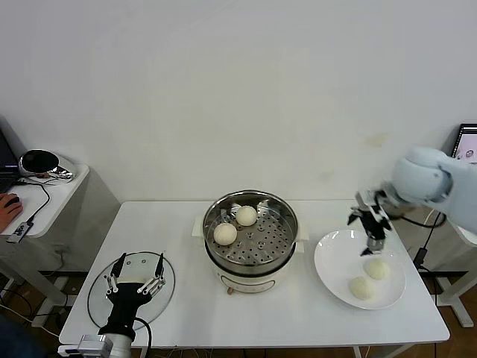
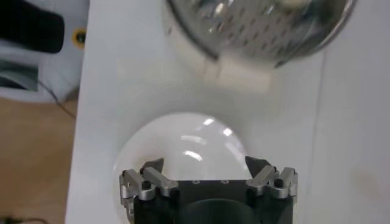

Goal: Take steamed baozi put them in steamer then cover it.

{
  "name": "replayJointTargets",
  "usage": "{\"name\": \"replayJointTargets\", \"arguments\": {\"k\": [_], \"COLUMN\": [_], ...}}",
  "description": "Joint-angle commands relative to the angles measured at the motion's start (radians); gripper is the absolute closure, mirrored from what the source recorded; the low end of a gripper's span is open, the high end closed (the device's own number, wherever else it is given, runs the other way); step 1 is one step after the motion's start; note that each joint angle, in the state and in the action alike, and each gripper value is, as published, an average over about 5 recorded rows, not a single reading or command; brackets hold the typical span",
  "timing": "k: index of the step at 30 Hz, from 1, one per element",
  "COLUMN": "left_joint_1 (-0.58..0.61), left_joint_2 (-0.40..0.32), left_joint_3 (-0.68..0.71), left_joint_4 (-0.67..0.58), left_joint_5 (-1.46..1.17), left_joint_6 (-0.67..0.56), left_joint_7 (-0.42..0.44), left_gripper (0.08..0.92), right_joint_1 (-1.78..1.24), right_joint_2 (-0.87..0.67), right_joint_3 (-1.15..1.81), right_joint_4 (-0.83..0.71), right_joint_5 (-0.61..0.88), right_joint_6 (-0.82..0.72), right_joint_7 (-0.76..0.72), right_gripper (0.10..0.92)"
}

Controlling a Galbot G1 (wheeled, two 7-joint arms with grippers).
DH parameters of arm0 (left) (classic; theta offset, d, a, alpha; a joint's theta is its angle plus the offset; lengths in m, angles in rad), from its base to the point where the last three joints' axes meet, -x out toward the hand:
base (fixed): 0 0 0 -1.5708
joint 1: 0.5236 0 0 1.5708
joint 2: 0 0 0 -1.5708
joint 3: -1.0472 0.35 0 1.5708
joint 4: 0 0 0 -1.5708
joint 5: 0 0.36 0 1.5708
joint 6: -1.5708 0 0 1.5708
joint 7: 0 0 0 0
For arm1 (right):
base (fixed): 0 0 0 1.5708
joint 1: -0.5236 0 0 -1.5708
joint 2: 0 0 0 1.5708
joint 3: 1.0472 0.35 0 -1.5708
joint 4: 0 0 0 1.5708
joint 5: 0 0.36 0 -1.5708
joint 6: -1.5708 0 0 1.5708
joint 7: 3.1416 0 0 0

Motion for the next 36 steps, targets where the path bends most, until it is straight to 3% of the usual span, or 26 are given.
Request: {"name": "replayJointTargets", "arguments": {"k": [1,14,36], "left_joint_1": [0.001,0.014,0.014], "left_joint_2": [-0.006,-0.013,-0.016], "left_joint_3": [0.006,-0.002,-0.015], "left_joint_4": [0.003,-0.004,0.004], "left_joint_5": [0.011,0.022,0.02], "left_joint_6": [0.002,0.005,0.0], "left_joint_7": [-0.001,-0.003,-0.003], "left_gripper": [0.177,0.177,0.177], "right_joint_1": [-0.5,-0.793,-0.843], "right_joint_2": [-0.156,-0.05,0.055], "right_joint_3": [0.345,0.572,0.624], "right_joint_4": [-0.006,-0.082,-0.192], "right_joint_5": [-0.192,-0.239,-0.284], "right_joint_6": [0.1,0.082,0.069], "right_joint_7": [0.045,0.085,0.116], "right_gripper": [0.203,0.203,0.215]}}
